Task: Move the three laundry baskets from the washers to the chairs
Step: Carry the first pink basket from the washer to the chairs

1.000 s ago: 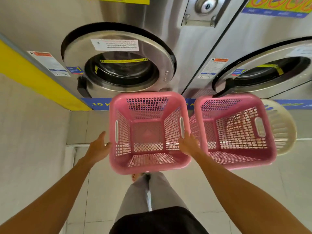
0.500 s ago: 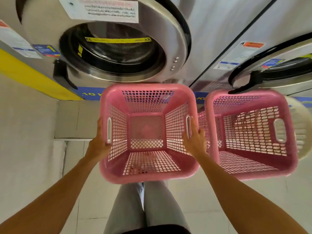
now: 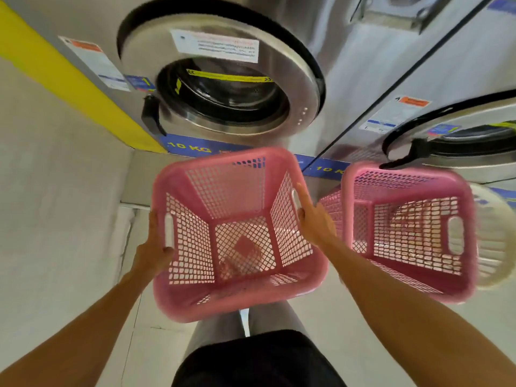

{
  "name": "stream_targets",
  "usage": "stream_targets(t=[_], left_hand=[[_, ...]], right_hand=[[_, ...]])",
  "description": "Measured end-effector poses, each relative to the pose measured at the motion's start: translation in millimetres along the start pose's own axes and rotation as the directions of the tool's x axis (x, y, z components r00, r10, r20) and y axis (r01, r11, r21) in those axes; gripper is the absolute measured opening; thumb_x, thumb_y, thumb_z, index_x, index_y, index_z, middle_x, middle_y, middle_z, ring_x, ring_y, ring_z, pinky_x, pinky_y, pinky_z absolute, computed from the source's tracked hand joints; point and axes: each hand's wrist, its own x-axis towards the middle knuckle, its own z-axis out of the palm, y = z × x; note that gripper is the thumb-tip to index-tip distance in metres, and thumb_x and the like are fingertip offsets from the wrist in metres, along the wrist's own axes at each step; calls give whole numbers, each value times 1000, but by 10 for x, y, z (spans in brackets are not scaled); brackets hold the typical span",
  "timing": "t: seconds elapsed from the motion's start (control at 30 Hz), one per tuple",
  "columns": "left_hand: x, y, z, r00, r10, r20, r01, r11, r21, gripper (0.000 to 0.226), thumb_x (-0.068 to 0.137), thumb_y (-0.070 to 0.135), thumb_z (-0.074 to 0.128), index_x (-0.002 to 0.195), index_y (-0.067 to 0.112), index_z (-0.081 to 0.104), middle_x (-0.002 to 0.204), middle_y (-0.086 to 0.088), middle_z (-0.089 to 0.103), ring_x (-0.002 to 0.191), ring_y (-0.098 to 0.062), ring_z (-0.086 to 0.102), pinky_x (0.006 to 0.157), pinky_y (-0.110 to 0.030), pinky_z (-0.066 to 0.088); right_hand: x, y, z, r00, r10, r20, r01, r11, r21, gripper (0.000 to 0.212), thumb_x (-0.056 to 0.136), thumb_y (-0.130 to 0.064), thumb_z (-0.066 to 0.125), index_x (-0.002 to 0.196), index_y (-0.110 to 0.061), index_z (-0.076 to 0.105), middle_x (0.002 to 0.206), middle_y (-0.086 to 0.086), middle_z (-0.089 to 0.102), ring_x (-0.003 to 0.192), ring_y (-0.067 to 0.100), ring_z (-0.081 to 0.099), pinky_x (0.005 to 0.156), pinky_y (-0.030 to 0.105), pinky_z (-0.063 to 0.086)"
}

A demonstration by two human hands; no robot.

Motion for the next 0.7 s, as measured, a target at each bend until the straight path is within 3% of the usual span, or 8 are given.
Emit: stream_targets(t=[0.1,0.23,0.33,0.47,0.6,0.7], left_hand=[[-460,-79,3,987,-125,-96,124,992,-25,96,94,10,59,159,29,-9,149,-23,46,106,-47,65,72,-40,51],[-874,-369,-23,965,-208,-162,184,971,-153,95,92,17,56,158,35,-11,140,-23,55,107,-43,67,79,-43,54],[-1180,-695,1,951,-239,-197,195,956,-219,101,83,24,53,155,42,-16,142,-25,54,112,-43,65,88,-48,55],[-1667,-913,64,843,-463,-272,363,865,-348,94,92,20,57,156,42,-9,133,-26,60,108,-47,65,89,-51,52],[-2253,-1154,263,752,-584,-307,422,783,-456,92,93,27,52,151,52,-15,131,-22,63,97,-45,69,85,-54,54],[-2652,-1373,620,658,-684,-315,455,695,-557,99,91,24,50,141,63,-25,119,-24,69,83,-42,71,77,-54,60]], right_hand=[[20,-195,0,993,-98,68,100,994,-39,83,105,-26,39,146,-61,-25,70,11,60,48,21,53,46,36,51],[110,-589,-48,955,-245,164,262,961,-89,78,105,-28,36,152,-54,-20,61,7,60,48,24,58,53,47,58],[147,-931,16,919,-336,206,351,935,-42,73,105,-37,34,149,-63,-18,58,10,61,49,28,63,54,48,58],[89,-1503,138,840,-471,268,506,859,-76,63,105,-49,31,147,-68,-12,88,20,71,79,40,71,82,56,57],[-193,-2086,219,717,-610,336,680,718,-147,59,106,-47,30,152,-61,-5,122,20,68,104,41,68,93,55,53],[-463,-2380,341,625,-676,391,777,589,-222,57,106,-45,28,155,-56,0,109,20,72,93,40,69,84,49,55]])
